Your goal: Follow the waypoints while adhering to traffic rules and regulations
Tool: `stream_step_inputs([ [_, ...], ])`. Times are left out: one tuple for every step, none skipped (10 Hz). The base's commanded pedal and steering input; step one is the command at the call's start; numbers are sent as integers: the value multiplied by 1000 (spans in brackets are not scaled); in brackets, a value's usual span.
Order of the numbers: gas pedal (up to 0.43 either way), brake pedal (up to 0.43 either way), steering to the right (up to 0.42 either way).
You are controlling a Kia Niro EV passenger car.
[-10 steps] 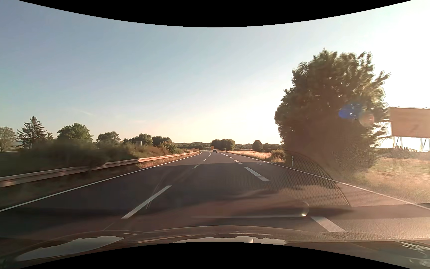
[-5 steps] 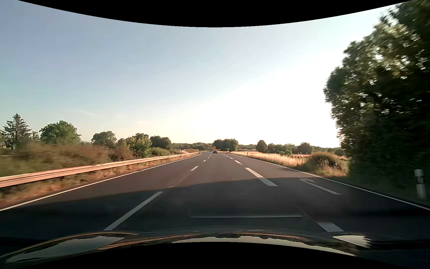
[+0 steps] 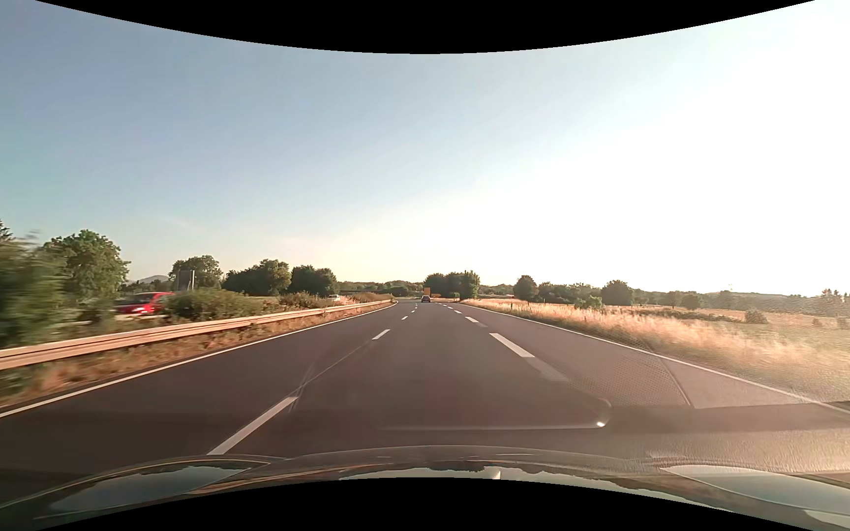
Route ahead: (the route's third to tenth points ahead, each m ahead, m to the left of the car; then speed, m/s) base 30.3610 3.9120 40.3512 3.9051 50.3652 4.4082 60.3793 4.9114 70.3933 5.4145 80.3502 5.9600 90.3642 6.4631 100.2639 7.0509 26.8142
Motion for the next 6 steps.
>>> stream_step_inputs([
  [189,0,-4],
  [197,0,-4],
  [197,0,-3],
  [197,0,-3],
  [197,0,-3],
  [197,0,-3],
])
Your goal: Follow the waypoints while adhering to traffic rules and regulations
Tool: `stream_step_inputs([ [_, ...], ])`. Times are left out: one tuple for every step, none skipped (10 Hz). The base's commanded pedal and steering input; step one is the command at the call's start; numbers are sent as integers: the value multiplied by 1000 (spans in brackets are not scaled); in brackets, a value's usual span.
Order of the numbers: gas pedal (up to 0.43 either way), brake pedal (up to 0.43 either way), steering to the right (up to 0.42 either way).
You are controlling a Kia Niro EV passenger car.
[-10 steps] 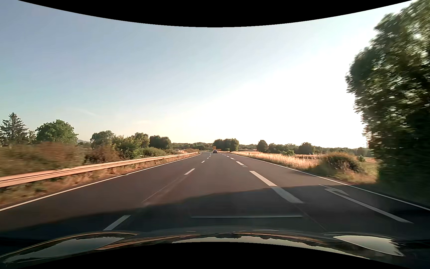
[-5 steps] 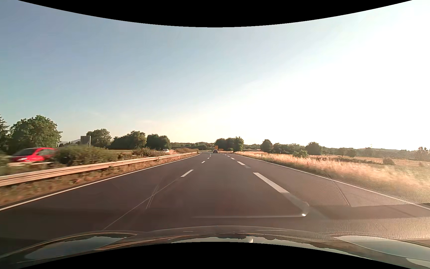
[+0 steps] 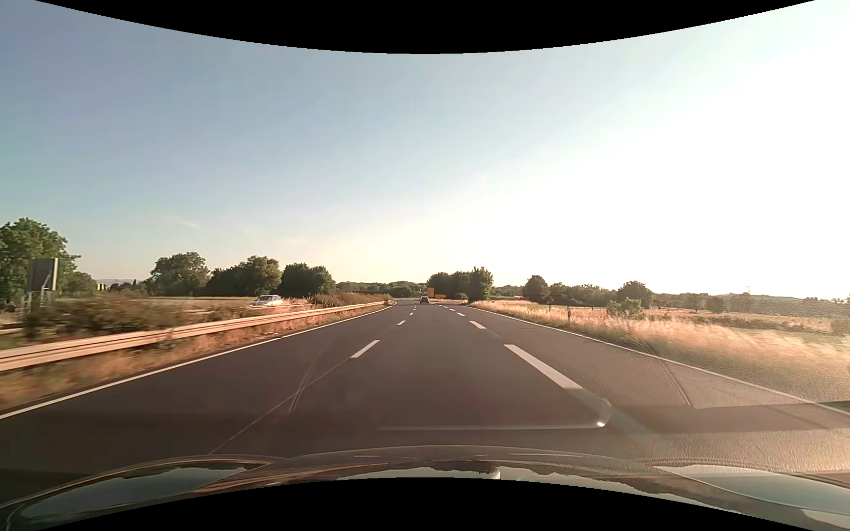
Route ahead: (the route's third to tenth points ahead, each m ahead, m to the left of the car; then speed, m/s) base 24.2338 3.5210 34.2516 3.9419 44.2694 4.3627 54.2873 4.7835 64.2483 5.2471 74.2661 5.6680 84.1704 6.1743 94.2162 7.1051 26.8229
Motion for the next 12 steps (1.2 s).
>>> stream_step_inputs([
  [197,0,-3],
  [197,0,-3],
  [197,0,-3],
  [197,0,-3],
  [197,0,-3],
  [197,0,-3],
  [197,0,-3],
  [197,0,-4],
  [197,0,-3],
  [197,0,-3],
  [197,0,-4],
  [197,0,-4],
])
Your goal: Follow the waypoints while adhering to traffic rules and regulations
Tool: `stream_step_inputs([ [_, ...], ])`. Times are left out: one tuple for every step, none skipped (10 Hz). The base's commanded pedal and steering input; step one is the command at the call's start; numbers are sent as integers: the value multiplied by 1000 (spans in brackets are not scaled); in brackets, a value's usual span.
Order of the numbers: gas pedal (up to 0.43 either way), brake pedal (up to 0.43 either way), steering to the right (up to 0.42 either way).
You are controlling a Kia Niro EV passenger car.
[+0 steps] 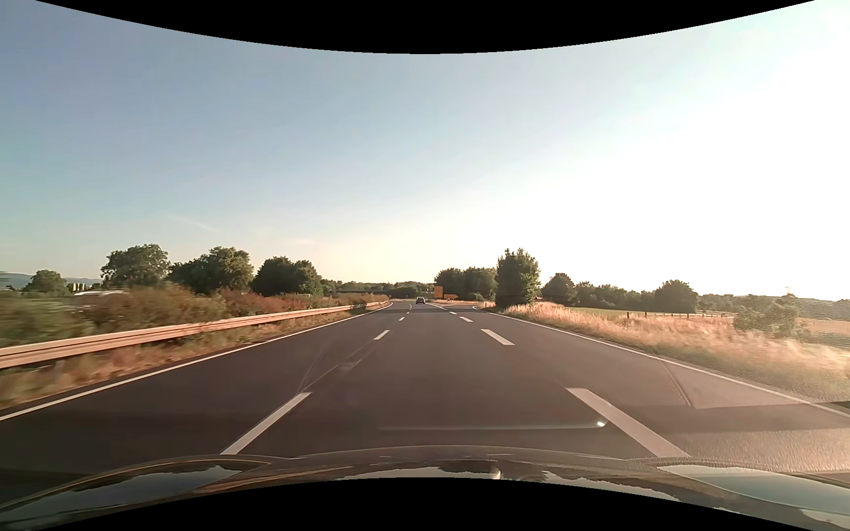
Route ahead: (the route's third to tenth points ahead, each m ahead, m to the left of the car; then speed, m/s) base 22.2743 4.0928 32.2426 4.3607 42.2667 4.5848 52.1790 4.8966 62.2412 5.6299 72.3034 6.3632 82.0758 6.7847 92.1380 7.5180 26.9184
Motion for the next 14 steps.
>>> stream_step_inputs([
  [197,0,-4],
  [197,0,-4],
  [197,0,-4],
  [197,0,-4],
  [197,0,-4],
  [197,0,-5],
  [197,0,-5],
  [197,0,-6],
  [197,0,-6],
  [197,0,-6],
  [197,0,-6],
  [197,0,-6],
  [197,0,-6],
  [197,0,-6],
])
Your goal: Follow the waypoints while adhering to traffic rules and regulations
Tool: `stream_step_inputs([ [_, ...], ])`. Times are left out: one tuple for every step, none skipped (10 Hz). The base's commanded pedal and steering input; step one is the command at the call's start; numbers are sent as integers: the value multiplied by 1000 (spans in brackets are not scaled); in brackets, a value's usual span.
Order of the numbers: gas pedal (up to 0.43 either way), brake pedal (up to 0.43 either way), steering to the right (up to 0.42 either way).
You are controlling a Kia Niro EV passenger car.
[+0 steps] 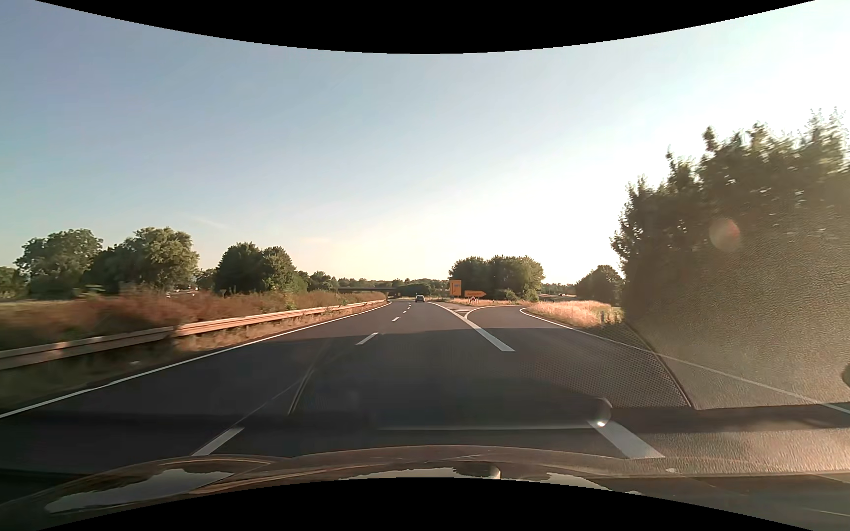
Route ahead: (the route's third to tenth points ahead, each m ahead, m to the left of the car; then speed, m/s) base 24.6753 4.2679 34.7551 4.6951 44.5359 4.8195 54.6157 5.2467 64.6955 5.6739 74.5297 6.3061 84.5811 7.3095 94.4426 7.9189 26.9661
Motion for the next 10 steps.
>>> stream_step_inputs([
  [197,0,-6],
  [197,0,-6],
  [197,0,-6],
  [197,0,-6],
  [197,0,-6],
  [197,0,-6],
  [197,0,-6],
  [197,0,-6],
  [197,0,-6],
  [197,0,-6],
])
